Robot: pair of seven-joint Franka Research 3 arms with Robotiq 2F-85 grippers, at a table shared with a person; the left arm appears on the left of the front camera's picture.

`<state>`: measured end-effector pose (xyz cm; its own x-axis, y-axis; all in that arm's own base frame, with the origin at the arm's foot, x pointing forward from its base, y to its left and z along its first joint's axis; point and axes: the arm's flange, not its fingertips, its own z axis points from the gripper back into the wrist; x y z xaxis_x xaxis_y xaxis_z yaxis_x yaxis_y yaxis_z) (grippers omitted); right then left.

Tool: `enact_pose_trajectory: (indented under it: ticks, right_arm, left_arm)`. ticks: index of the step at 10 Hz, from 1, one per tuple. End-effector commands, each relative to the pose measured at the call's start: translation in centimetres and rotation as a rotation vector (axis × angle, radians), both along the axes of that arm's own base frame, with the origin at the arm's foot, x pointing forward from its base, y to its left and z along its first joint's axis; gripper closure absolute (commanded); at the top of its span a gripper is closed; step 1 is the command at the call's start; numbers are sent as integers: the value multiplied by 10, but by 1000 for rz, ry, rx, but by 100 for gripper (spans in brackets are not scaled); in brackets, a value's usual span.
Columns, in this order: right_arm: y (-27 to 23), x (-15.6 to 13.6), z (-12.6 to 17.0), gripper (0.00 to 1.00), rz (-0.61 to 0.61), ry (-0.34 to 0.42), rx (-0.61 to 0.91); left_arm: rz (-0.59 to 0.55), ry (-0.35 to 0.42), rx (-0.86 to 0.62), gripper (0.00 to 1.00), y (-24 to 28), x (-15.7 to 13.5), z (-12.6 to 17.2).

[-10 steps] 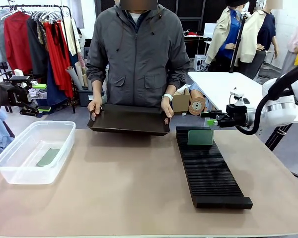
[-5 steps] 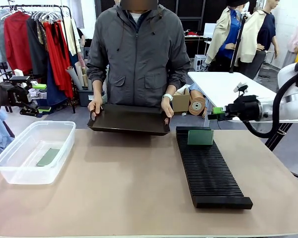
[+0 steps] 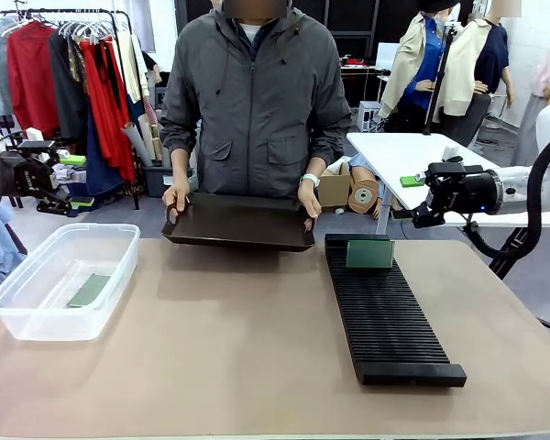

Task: Sort PCBs into racks and boxes based on the side picked up.
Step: If the short side of the Blank PCB is picked up, insert it into the PCB Rack ; if the long side is picked up, place it in the Organizing box.

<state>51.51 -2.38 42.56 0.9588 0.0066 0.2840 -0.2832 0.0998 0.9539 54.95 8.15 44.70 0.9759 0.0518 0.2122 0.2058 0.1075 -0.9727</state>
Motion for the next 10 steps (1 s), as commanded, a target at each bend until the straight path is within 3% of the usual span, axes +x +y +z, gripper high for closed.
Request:
enact_pose_trajectory:
  ticks: [1, 2, 3, 10]
  right_arm:
    - [-2, -1, 6, 0, -67, 78, 54]
    - [-3, -1, 6, 0, -85, 109, 69]
    - [-2, 0, -1, 0, -21, 43, 18]
    - [-2, 0, -1, 0, -21, 43, 18]
  left_arm:
    - [-5, 3, -5, 0, 1, -2, 2]
    - [-5, 3, -5, 0, 1, -2, 2]
    - [-5, 3, -5, 0, 1, -2, 2]
    - [-5, 3, -5, 0, 1, -2, 2]
